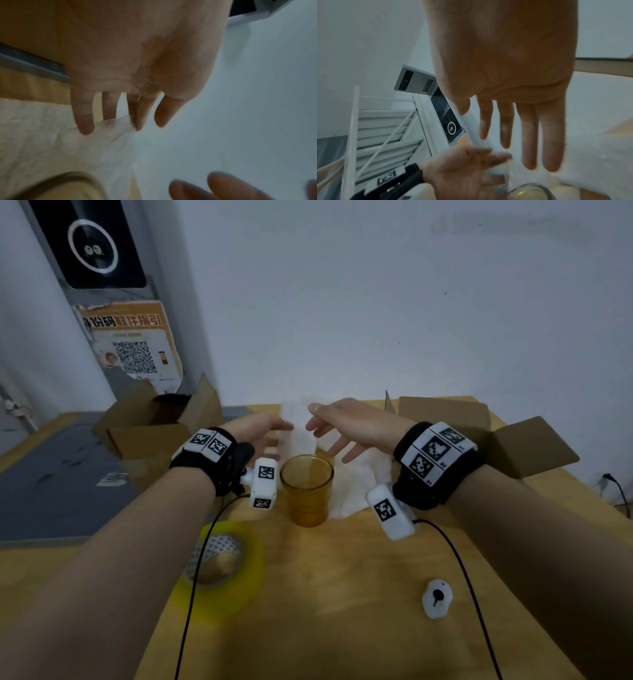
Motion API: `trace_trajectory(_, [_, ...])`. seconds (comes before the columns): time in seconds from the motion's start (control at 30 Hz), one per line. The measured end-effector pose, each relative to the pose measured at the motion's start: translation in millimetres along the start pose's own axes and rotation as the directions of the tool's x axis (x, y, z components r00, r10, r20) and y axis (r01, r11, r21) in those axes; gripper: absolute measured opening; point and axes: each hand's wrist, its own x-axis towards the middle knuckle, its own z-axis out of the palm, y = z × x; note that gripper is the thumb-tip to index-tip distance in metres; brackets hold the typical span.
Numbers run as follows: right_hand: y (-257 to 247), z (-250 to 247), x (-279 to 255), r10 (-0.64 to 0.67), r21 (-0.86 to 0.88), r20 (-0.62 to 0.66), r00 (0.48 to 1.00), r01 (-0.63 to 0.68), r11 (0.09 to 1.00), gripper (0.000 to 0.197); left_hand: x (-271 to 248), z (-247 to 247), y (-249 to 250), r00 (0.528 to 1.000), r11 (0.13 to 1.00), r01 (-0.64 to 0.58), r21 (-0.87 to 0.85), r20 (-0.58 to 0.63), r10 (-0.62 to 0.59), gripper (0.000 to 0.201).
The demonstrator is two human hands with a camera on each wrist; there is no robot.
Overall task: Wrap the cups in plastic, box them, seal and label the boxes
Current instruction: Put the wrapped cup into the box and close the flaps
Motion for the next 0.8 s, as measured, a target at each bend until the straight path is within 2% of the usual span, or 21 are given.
trace_trajectory(0.07, [-5.4,-2.6,-5.8,-0.089,0.068,-0.074,0.993,0.094,0.993,0.038,-13.1,-1.9,17.0,0.986,0.988,-0.139,-0.074,-0.104,0.131,0.032])
trace_trajectory(0.13, [-11.2,-8.1,-13.3,-0.172,0.139,-0.179,0.969,0.198,0.97,0.025,-33.9,-2.4,36.2,0.941,0.946,-0.303,-0.118,-0.196,0.277,0.025])
trace_trajectory(0.23, [-18.5,-22.5,-29.3,-0.232,0.238,-0.384,0.894,0.338,0.91,0.014,-72.3,5.6,59.3,0.86,0.868,-0.484,-0.115,-0.246,0.447,0.022])
trace_trajectory(0.33, [-20.9,-41.5,-48.6,-0.211,0.315,-0.539,0.815,0.427,0.848,0.025,-111.5,28.6,78.4,0.774,0.79,-0.612,-0.047,-0.243,0.585,0.018])
trace_trajectory(0.43, [-16.2,-61.6,-68.3,-0.146,0.404,-0.555,0.819,0.42,0.813,0.048,-137.3,63.2,92.0,0.719,0.723,-0.689,-0.053,-0.18,0.672,0.017])
trace_trajectory(0.5, [-7.9,-74.9,-82.2,-0.114,0.483,-0.519,0.847,0.4,0.779,0.058,-144.9,89.0,96.8,0.715,0.712,-0.698,-0.075,-0.116,0.689,0.021])
trace_trajectory(0.57, [3.8,-87.0,-95.8,-0.1,0.506,-0.505,0.857,0.388,0.77,0.063,-147.3,115.4,99.4,0.731,0.727,-0.682,-0.086,-0.041,0.681,0.022])
trace_trajectory(0.67, [25.4,-107.2,-110.4,-0.093,0.397,-0.563,0.821,0.368,0.841,0.059,-145.5,153.3,98.7,0.764,0.765,-0.643,-0.025,0.04,0.644,0.023])
trace_trajectory(0.73, [42.4,-122.2,-116.3,-0.083,0.288,-0.628,0.774,0.33,0.899,0.045,-139.8,172.7,98.7,0.788,0.787,-0.616,0.026,0.001,0.616,0.02])
trace_trajectory(0.77, [51.6,-129.1,-118.3,-0.082,0.218,-0.656,0.75,0.293,0.931,0.037,-136.6,179.3,99.5,0.783,0.785,-0.618,0.044,-0.067,0.619,0.02])
trace_trajectory(0.8, [61.2,-135.4,-120.1,-0.08,0.151,-0.673,0.735,0.243,0.958,0.033,-133.7,184.2,100.8,0.754,0.77,-0.634,0.078,-0.159,0.637,0.02])
